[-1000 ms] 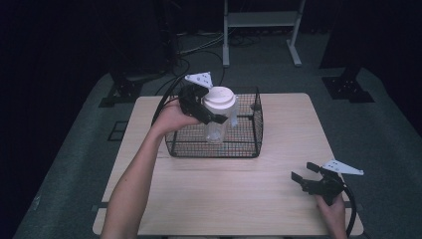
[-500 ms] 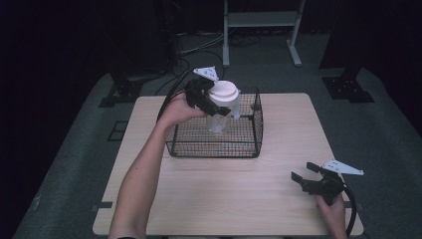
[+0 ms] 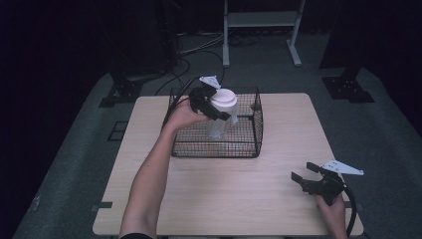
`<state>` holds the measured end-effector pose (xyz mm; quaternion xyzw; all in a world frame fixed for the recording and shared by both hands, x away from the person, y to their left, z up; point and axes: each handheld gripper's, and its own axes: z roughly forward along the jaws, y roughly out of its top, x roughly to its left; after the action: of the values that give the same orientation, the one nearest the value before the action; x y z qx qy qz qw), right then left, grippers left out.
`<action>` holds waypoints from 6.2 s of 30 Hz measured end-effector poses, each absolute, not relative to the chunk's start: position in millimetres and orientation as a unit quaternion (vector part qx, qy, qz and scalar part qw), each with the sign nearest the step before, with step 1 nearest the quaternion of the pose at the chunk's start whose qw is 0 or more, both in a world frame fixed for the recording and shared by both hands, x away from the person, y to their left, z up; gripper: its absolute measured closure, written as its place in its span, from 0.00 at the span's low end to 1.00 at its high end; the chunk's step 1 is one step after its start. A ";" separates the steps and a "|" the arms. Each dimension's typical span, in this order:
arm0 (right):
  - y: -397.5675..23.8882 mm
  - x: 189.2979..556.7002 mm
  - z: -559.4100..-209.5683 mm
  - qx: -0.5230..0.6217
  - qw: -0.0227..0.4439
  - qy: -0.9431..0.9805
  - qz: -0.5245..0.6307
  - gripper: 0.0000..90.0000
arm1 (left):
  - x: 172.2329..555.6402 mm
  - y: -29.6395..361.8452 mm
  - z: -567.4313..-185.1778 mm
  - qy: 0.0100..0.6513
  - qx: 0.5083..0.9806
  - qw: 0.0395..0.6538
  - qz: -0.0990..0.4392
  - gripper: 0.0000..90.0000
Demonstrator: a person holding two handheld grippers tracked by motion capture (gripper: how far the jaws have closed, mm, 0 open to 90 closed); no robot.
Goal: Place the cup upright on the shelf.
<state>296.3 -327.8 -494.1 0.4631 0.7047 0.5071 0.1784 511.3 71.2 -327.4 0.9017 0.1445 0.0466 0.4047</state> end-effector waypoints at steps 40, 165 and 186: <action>-327.6 296.3 -494.1 0.463 0.178 0.705 0.506 0.15 | 519.1 80.4 -380.5 0.177 0.897 0.405 0.032 0.17; -328.1 297.0 -494.6 0.463 0.181 0.706 0.503 0.15 | 447.2 169.5 -353.9 0.165 0.870 0.449 0.120 0.02; -327.3 296.6 -494.4 0.467 0.180 0.705 0.503 0.15 | 421.8 187.4 -363.5 0.171 0.868 0.451 0.121 0.02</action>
<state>296.6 -327.3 -494.4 0.4669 0.7050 0.5026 0.1797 421.8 187.4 -363.5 0.8678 0.1709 0.1210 0.4506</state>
